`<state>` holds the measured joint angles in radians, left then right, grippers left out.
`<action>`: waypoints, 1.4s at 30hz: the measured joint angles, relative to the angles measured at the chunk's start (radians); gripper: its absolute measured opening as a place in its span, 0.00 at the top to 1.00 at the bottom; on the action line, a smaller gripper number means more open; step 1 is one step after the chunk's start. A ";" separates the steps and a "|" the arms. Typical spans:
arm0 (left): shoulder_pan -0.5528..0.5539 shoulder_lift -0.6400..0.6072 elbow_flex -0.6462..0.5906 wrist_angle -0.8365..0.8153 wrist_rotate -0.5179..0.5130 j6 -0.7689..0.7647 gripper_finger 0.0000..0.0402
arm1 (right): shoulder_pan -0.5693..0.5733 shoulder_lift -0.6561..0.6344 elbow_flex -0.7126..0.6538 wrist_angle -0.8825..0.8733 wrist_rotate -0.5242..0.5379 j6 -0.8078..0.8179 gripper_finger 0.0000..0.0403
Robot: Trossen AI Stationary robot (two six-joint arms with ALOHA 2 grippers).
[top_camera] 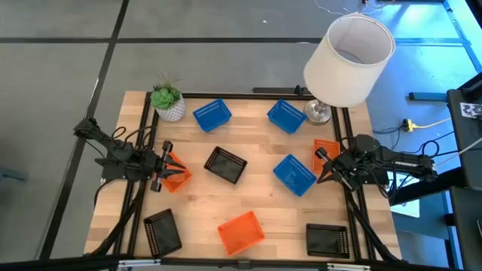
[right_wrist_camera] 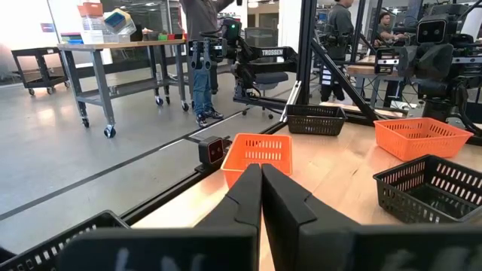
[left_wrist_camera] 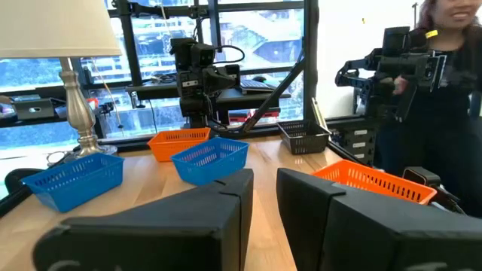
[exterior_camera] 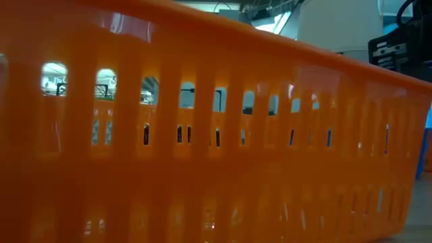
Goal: Stack baskets by color
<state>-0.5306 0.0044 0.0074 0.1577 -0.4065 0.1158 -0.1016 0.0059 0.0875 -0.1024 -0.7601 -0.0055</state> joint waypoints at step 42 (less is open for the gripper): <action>0.000 0.000 0.000 0.000 0.000 0.000 0.86 | 0.001 0.101 0.189 0.123 0.278 0.157 1.00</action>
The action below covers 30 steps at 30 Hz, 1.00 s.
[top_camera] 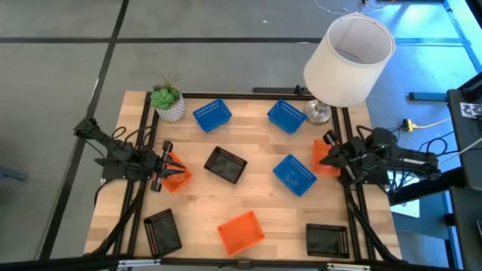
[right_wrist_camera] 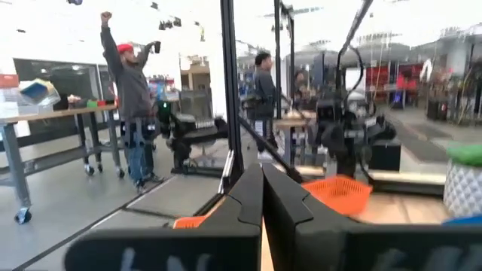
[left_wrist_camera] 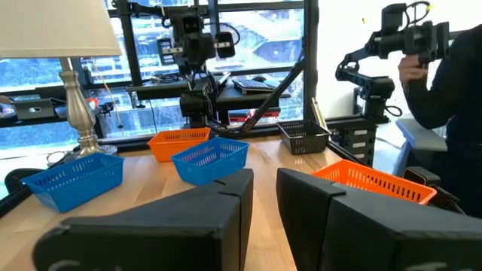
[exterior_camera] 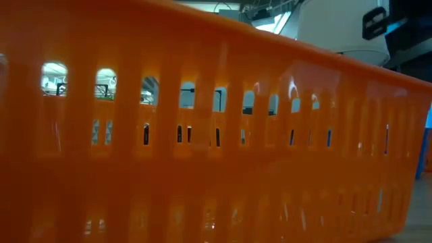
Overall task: Stack baskets by color
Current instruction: Stack the bottom blue bin on the right blue bin
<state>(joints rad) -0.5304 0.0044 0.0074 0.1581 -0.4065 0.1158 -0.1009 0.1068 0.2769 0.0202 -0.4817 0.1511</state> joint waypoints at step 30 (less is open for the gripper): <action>0.000 0.000 0.000 0.000 0.000 0.000 0.86 | -0.004 1.197 0.938 -1.146 0.376 0.135 0.90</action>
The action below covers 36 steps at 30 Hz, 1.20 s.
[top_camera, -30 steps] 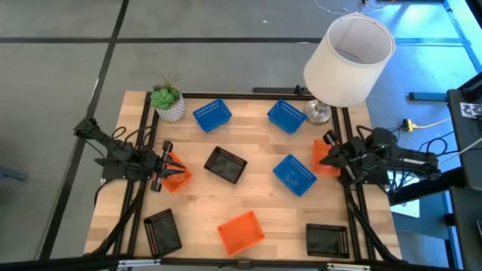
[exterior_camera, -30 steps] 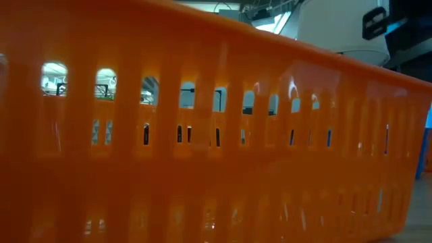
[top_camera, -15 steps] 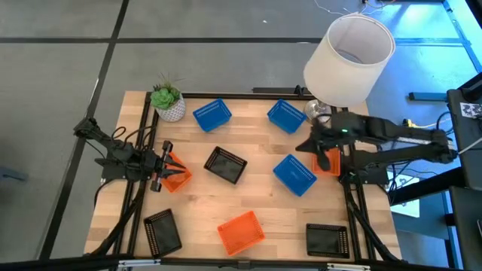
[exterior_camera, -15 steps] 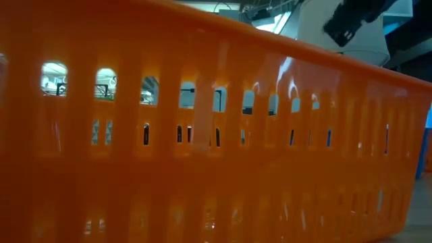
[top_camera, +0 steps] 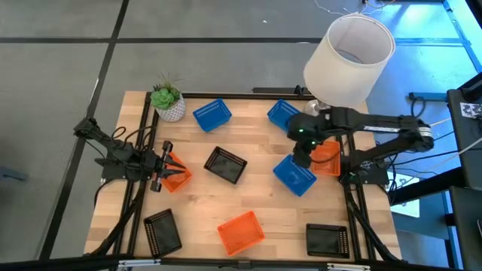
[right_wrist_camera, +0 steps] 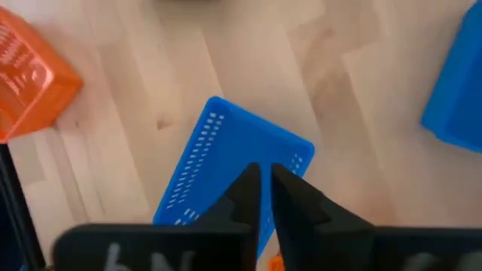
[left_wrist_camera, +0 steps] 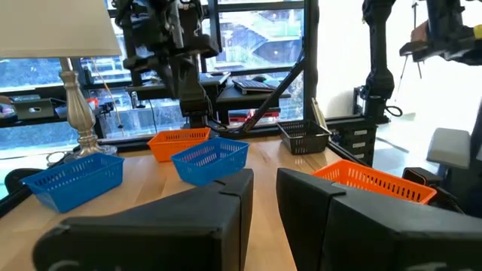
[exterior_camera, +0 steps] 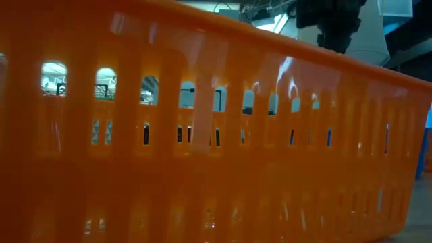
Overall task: Stack baskets by color
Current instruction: Stack the bottom blue bin on the right blue bin
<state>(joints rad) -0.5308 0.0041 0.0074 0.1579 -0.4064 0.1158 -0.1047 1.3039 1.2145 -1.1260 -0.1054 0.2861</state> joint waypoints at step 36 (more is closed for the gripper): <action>0.000 0.000 0.008 -0.008 -0.080 -0.010 0.86 | 0.160 0.448 0.022 0.085 -0.185 0.233 0.77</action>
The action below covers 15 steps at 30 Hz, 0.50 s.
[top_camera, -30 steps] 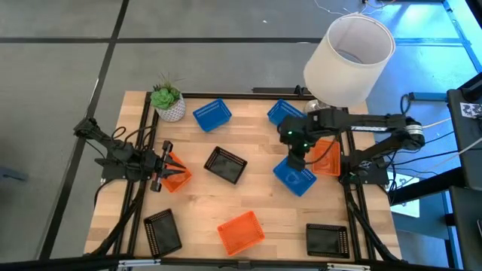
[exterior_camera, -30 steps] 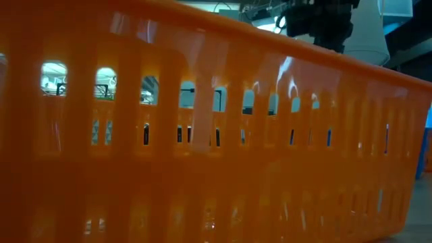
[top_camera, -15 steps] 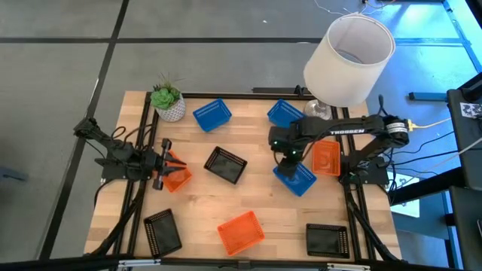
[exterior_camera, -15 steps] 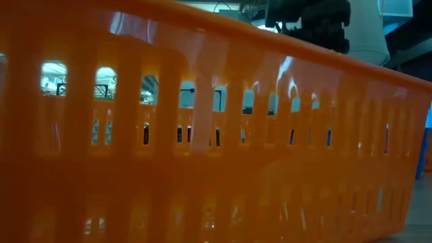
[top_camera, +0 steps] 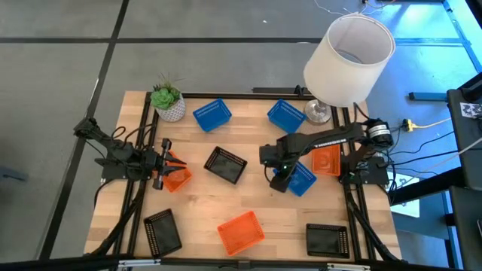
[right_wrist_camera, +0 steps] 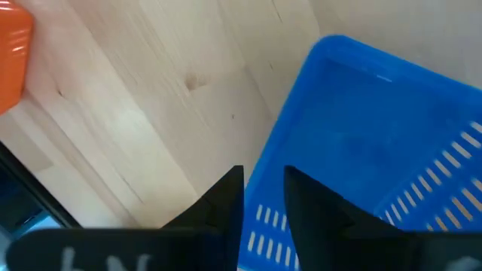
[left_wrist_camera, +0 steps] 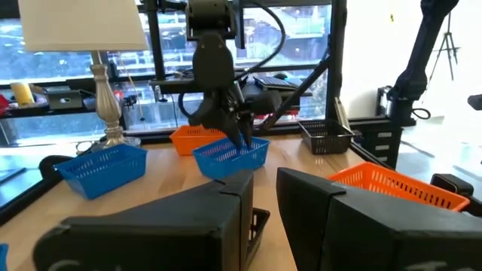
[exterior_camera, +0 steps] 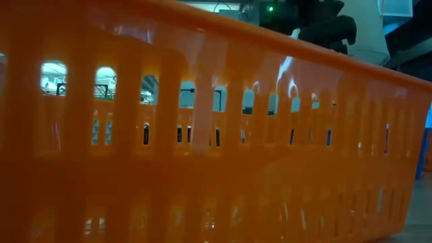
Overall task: Stack baskets by color
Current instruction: Stack the bottom blue bin on the right blue bin
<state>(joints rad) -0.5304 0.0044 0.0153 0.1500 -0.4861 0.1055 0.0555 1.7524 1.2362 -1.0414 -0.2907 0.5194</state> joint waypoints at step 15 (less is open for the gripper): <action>0.000 0.000 0.001 0.000 0.013 0.000 0.86 | 0.002 0.039 0.000 0.022 0.081 -0.003 0.77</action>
<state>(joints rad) -0.5304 0.0044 0.0158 0.1501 -0.4732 0.1055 0.0574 1.7918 1.2358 -1.0199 -0.2101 0.5159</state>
